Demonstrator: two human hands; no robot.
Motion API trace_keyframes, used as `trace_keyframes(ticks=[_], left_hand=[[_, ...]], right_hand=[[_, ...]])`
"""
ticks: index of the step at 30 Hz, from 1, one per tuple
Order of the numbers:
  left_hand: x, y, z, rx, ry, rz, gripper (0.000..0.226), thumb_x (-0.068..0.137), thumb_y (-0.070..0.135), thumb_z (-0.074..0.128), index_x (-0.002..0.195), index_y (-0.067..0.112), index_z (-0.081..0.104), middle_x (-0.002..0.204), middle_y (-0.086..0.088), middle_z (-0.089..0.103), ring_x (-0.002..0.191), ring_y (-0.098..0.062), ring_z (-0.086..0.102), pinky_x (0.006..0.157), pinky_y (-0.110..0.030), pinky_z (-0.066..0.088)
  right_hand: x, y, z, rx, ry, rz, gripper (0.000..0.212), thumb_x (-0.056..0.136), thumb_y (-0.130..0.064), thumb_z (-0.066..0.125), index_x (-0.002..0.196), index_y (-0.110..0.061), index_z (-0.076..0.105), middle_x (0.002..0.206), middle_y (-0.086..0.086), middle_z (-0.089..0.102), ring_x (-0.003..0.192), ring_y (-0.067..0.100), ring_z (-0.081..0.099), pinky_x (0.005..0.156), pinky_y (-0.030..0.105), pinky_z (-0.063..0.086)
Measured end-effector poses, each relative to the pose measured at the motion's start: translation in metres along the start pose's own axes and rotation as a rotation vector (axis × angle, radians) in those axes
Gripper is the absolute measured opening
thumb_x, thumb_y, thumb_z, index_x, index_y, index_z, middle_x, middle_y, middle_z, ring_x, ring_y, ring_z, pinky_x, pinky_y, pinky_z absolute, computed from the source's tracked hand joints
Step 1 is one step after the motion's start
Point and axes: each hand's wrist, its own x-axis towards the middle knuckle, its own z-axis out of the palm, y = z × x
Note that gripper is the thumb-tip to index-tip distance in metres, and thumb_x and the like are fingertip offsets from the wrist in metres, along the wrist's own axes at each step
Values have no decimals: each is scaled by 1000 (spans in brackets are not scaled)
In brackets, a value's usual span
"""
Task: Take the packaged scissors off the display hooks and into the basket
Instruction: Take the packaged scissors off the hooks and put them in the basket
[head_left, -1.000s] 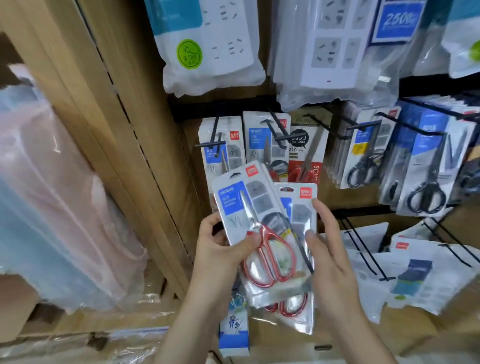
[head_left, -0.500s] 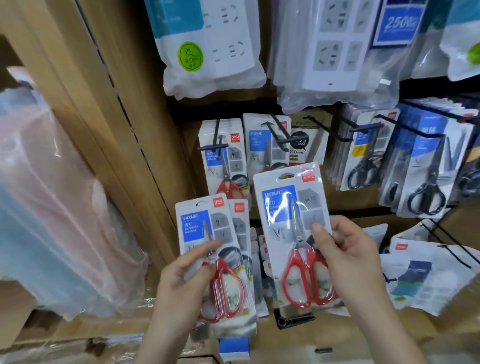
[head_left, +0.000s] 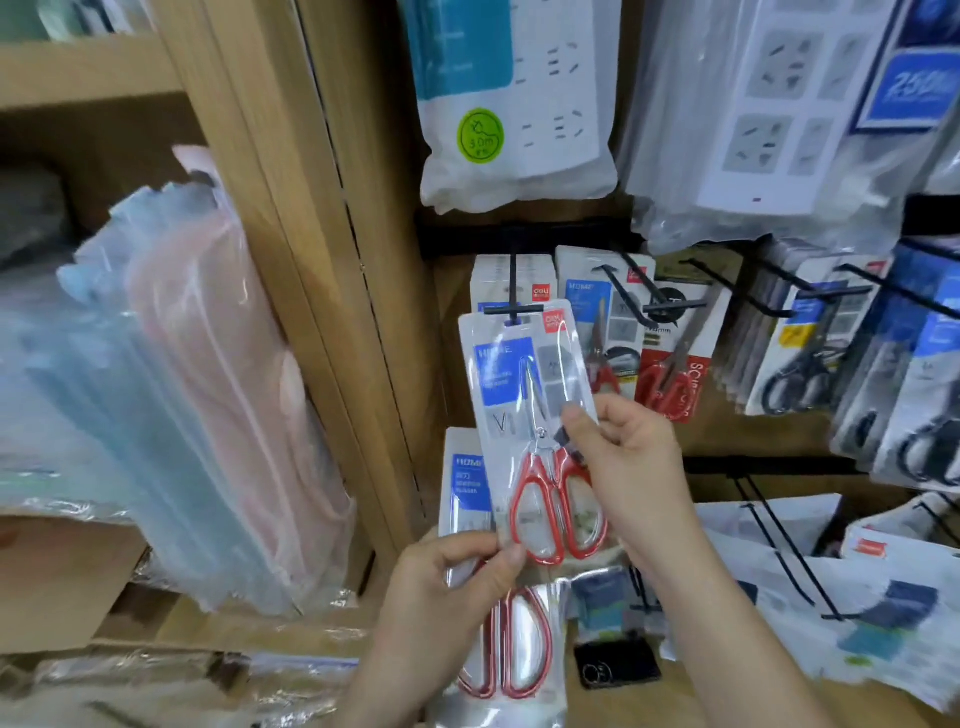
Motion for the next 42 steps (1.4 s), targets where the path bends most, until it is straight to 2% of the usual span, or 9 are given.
trace_keyframes(ticks=[9,14,18,21,25,28,31,35,42], left_hand=[[2,-15,-8,95,-7,15,25,76,46,62,78,27,78,86,15,73,94,0,62,76,-9,45],[7,-9,-17,170,11,65,19,87,33,60,72,30,71,75,27,69,85,10,60,68,-3,41],[17,-13,-20,100,-16,-31,24,96,24,59,76,23,73,80,19,74,81,6,66,67,-6,44],[22,-24,-20,86,49,-77,20,92,27,65,75,23,76,82,12,76,82,2,67,69,-9,46],[16,-42,-20,83,129,-161,17,83,15,78,84,32,75,101,10,71,94,-8,68,67,-12,52],[5,-57,-21,155,138,-110,44,79,7,80,91,49,73,118,14,66,113,-9,62,90,-24,55],[-8,-53,-21,189,218,-14,60,72,4,85,97,56,67,113,30,67,110,7,60,82,-1,43],[-14,-41,-22,97,278,63,72,66,-2,86,99,57,63,106,41,63,100,15,60,73,1,42],[-6,-37,-21,-116,283,71,73,63,22,91,121,51,57,129,14,64,112,-4,64,85,-14,51]], right_hand=[[4,4,-1,-57,-104,90,31,97,-27,60,73,-9,64,62,0,64,58,17,57,63,34,48],[18,8,-4,-128,-194,133,50,98,-43,54,89,6,60,71,30,55,62,20,47,63,37,44],[30,2,-15,-249,-310,153,41,98,-42,55,92,-5,69,64,-4,57,60,10,51,57,30,50],[37,0,-14,-29,-412,265,17,98,-26,59,104,-20,74,98,-6,74,87,11,67,55,24,54],[51,7,3,-1,-240,259,13,97,-22,61,98,-14,72,96,23,67,65,13,61,60,33,61],[73,19,16,-148,-69,173,23,96,-28,64,85,-7,66,95,26,67,61,23,69,70,53,61],[98,35,23,-226,25,100,47,90,-37,68,71,5,59,62,20,57,60,34,69,68,63,57],[121,48,25,-301,80,118,66,82,-58,68,76,8,66,67,23,66,68,40,68,69,57,58],[108,43,10,-687,36,64,54,86,-65,57,88,-13,69,77,-2,69,76,18,67,66,35,54]])
